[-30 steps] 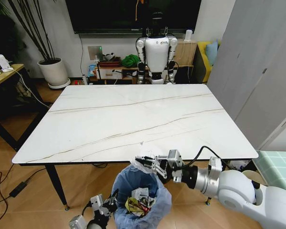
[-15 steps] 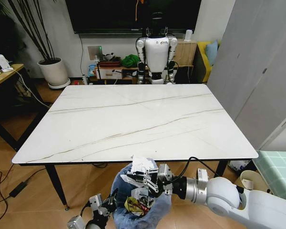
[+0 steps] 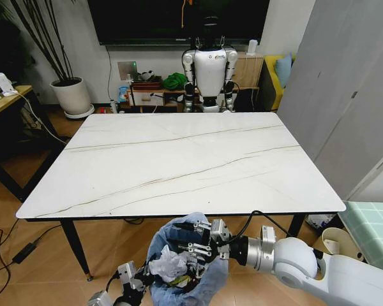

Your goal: Pick up the trash bin and place the trash from the table into it.

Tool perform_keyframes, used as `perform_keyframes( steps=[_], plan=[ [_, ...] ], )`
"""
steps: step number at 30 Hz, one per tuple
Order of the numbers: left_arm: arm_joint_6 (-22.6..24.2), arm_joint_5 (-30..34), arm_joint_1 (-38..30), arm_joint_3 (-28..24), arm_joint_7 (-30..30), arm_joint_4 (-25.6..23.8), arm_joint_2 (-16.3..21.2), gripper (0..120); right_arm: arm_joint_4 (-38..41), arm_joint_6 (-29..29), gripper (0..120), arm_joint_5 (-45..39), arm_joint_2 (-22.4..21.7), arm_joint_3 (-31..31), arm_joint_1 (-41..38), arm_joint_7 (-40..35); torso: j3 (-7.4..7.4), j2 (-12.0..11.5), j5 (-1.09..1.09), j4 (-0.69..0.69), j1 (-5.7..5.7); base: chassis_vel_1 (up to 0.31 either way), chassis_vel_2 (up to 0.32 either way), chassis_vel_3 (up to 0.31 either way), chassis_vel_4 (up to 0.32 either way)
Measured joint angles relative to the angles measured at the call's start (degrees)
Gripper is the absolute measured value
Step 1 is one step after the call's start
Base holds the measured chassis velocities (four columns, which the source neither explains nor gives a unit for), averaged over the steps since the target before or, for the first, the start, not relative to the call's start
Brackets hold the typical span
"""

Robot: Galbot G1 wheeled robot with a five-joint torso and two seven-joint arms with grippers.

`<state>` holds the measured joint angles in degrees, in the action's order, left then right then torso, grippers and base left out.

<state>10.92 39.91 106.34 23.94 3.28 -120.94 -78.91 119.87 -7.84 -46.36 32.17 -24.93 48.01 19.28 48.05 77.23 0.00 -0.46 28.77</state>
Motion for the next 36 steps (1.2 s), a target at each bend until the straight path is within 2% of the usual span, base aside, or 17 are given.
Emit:
perform_keyframes(
  steps=[5,9,10,12,13,14,16,17,19,20,24,25,29,30,32,33,36],
  plan=[
    [-0.02,-0.09,0.42,0.37,0.00,-0.43,-0.09,0,-0.66,0.08,69,-0.01,0.38,1.48,0.90,-0.05,0.00,0.00,0.00,0.00,0.00,0.000,0.000,0.000,0.000],
    [-0.38,-0.66,2.03,1.50,-0.27,-0.84,0.01,0,-4.19,0.11,89,-0.27,1.78,8.92,3.81,0.80,0.00,0.00,0.01,0.01,0.00,0.000,0.000,0.000,0.000],
    [-0.38,-0.66,2.03,1.50,-0.27,-0.84,0.01,0,-4.19,0.11,89,-0.27,1.78,8.92,3.81,0.80,0.00,0.00,0.01,0.01,0.00,0.000,0.000,0.000,0.000],
    [-0.71,-1.18,3.11,2.72,-0.69,-1.66,-0.08,0,-7.26,-0.86,98,-1.55,2.24,18.76,7.39,-1.10,0.00,0.00,0.02,0.01,0.00,0.000,0.000,0.000,0.000],
    [-0.71,-1.18,3.11,2.72,-0.69,-1.66,-0.08,0,-7.26,-0.86,98,-1.55,2.24,18.76,7.39,-1.10,0.00,0.00,0.02,0.01,0.00,0.000,0.000,0.000,0.000],
    [-0.81,-1.24,3.38,3.12,-0.76,-2.05,-0.14,0,-7.83,-0.97,99,-2.28,2.35,22.99,9.16,-1.94,0.00,0.00,0.01,0.02,0.00,0.000,0.000,0.000,0.000],
    [-1.17,-2.01,4.05,4.16,-1.20,-2.53,0.13,0,-8.32,-0.32,100,-3.62,2.44,32.31,13.57,-3.00,0.00,0.00,0.00,0.02,0.00,0.000,0.000,0.000,0.000],
    [-1.37,-2.39,4.60,4.91,-1.42,-2.75,0.61,0,-8.21,0.84,100,-4.12,2.66,39.62,17.91,-3.11,0.00,0.00,0.00,0.01,0.01,0.000,0.000,0.000,0.000],
    [-1.40,-2.42,4.68,5.01,-1.45,-2.79,0.68,0,-8.14,1.00,100,-4.17,2.75,40.73,18.64,-3.11,0.00,0.00,0.00,0.01,0.01,0.000,0.000,0.000,0.000],
    [-1.61,-2.48,5.47,5.70,-1.89,-3.13,1.00,0,-7.56,1.86,100,-4.37,3.96,49.69,25.26,-3.10,0.00,0.00,0.00,0.00,0.00,0.000,0.000,0.000,0.000],
    [-2.16,-2.68,6.61,6.43,-2.67,-3.70,2.01,0,-6.83,2.15,100,-3.01,10.08,65.77,37.27,-2.88,-0.01,0.00,0.01,0.01,0.00,0.000,0.000,0.000,0.000],
    [-2.16,-2.68,6.61,6.43,-2.67,-3.70,2.01,0,-6.83,2.15,100,-3.01,10.08,65.77,37.27,-2.88,-0.01,0.00,0.01,0.01,0.00,0.000,0.000,0.000,0.000],
    [-2.18,-2.40,6.43,7.16,-2.72,-4.37,4.66,0,-6.82,1.78,100,0.49,18.54,79.03,48.44,-0.68,-0.01,0.00,0.01,-0.04,0.00,0.000,0.000,0.000,0.000],
    [-2.18,-2.40,6.43,7.16,-2.72,-4.37,4.66,0,-6.82,1.78,100,0.49,18.54,79.03,48.44,-0.68,-0.01,0.00,0.01,-0.04,0.00,0.000,0.000,0.000,0.000],
    [-2.18,-2.15,6.50,7.65,-2.72,-4.79,4.98,0,-6.86,1.07,100,1.91,22.57,82.88,51.63,0.54,-0.01,0.00,-0.01,-0.03,0.00,0.000,0.000,0.000,0.000],
    [-2.18,-2.15,6.50,7.65,-2.72,-4.79,4.98,0,-6.86,1.07,100,1.91,22.57,82.88,51.63,0.54,-0.01,0.00,-0.01,-0.03,0.00,0.000,0.000,0.000,0.000],
    [-2.35,-2.15,6.80,8.08,-2.95,-4.74,5.34,0,-7.50,-0.58,100,4.48,28.72,85.73,54.36,2.67,-0.01,0.00,-0.01,0.02,0.00,0.000,0.000,0.000,0.000]
  ],
)
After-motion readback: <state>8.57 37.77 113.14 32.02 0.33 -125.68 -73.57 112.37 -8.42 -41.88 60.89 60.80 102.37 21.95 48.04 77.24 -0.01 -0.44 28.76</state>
